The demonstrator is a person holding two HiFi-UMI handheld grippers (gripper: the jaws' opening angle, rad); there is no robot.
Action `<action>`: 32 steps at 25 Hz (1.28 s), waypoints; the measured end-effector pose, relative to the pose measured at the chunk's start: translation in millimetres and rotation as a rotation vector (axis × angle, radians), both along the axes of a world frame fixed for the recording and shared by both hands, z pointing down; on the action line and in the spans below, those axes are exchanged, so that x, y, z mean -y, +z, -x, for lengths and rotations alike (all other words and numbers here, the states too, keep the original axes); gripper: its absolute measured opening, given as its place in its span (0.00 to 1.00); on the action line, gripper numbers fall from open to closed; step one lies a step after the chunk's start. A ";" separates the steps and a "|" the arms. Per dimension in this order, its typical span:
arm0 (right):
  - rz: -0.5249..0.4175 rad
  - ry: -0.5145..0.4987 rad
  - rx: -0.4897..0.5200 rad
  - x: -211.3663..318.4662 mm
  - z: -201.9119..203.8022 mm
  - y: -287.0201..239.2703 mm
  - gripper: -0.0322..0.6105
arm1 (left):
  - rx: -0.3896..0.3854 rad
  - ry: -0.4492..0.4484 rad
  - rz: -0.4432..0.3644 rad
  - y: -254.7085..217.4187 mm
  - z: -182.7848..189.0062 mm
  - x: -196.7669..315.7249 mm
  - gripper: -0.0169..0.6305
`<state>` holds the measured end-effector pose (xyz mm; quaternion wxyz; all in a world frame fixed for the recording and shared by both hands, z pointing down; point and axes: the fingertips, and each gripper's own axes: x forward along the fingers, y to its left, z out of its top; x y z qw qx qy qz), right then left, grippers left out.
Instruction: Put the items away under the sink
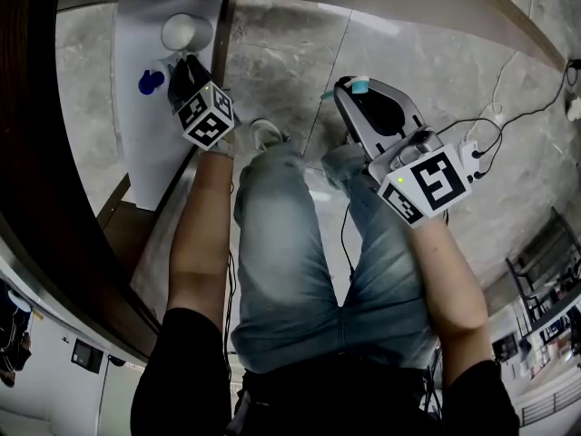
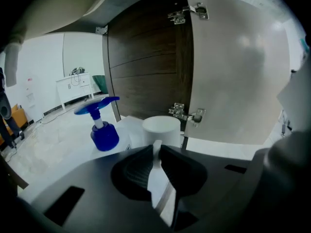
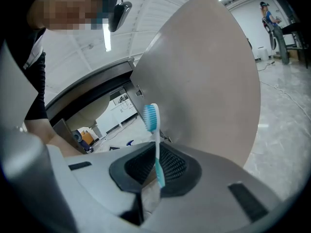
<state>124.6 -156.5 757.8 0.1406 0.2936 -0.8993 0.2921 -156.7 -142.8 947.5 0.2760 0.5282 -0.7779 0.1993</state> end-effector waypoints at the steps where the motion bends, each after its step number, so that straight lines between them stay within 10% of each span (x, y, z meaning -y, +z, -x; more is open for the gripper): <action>1: 0.005 0.002 0.000 -0.1 -0.2 1.0 0.12 | -0.004 -0.007 0.009 2.4 1.5 -1.1 0.12; 32: 0.042 0.128 0.222 59.6 132.5 -18.9 0.12 | -0.185 0.166 0.224 -147.5 -45.5 -86.2 0.31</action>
